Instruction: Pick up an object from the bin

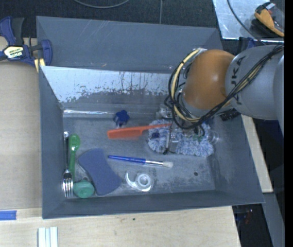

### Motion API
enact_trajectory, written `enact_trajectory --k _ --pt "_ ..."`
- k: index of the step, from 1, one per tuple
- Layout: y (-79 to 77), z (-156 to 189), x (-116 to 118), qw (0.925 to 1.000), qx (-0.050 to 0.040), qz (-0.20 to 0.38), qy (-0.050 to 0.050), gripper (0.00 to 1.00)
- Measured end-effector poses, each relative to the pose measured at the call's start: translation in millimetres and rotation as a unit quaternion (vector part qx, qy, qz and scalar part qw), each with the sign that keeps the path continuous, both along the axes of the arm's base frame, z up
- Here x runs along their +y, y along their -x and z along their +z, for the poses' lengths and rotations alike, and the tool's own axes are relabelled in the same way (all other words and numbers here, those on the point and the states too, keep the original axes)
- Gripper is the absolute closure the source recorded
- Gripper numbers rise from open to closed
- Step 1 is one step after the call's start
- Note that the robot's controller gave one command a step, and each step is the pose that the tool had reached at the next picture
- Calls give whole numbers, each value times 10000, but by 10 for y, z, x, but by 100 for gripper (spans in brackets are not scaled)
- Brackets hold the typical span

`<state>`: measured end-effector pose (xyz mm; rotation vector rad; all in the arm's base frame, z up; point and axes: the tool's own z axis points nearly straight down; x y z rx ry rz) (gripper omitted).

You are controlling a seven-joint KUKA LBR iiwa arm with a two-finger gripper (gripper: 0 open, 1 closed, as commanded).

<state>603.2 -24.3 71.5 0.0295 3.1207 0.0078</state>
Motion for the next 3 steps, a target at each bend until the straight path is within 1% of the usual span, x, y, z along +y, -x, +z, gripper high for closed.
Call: enact_trajectory --k 1,2,3 --pt "122 5 87 9997 44 243 14 0" --pt "154 -1 -7 9716 -10 2367 47 0" --pt "113 8 85 9994 17 333 15 100"
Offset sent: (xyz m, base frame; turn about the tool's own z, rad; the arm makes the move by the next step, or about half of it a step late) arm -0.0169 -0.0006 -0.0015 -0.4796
